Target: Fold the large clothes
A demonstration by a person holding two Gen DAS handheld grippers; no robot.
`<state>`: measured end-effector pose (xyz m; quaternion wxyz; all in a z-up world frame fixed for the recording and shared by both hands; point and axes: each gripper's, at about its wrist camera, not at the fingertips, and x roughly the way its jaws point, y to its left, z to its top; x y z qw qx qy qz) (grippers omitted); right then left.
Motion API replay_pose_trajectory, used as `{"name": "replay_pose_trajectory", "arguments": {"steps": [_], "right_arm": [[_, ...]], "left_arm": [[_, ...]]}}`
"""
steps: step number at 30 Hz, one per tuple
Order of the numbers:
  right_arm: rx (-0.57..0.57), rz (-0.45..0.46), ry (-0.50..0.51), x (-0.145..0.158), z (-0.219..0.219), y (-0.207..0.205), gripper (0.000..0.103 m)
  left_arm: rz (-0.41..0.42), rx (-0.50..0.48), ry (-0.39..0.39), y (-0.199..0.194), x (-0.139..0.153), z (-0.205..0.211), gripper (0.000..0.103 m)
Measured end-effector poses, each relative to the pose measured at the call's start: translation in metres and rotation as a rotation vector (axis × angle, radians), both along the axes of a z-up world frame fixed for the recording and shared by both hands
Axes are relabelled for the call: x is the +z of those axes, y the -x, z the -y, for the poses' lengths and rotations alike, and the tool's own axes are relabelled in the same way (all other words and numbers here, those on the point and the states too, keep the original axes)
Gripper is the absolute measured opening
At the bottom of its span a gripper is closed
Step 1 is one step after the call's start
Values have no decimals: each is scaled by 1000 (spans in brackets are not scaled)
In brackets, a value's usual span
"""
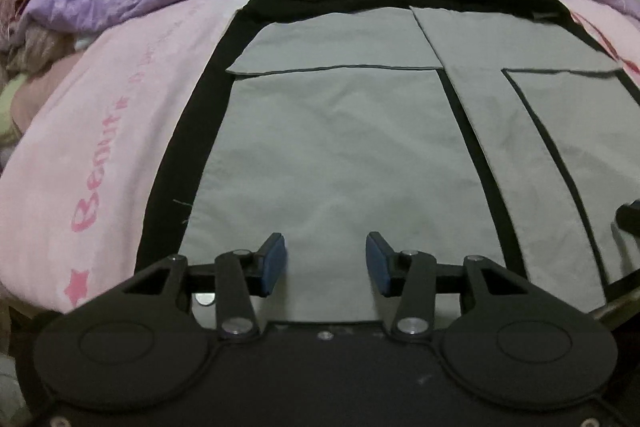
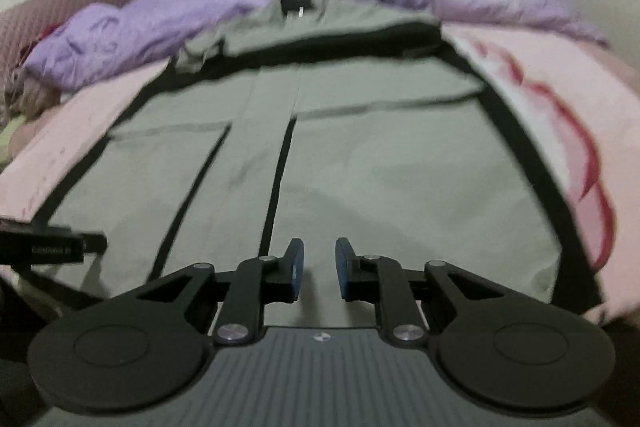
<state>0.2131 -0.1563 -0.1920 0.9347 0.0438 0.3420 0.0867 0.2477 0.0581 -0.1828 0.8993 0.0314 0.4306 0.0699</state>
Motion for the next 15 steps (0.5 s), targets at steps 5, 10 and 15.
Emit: {"name": "replay_pose_trajectory", "arguments": {"steps": [5,10,15], "right_arm": [[18,-7,-22,-8,15,9,20],[11,-12,-28,-6,20,8,20],[-75,-12,47,-4,42,9,20]], "left_arm": [[-5,22,51,1,-1,-14,55],[-23,33,50,13,6,-13,59],[-29,69,16,21,9,-33,61]]}}
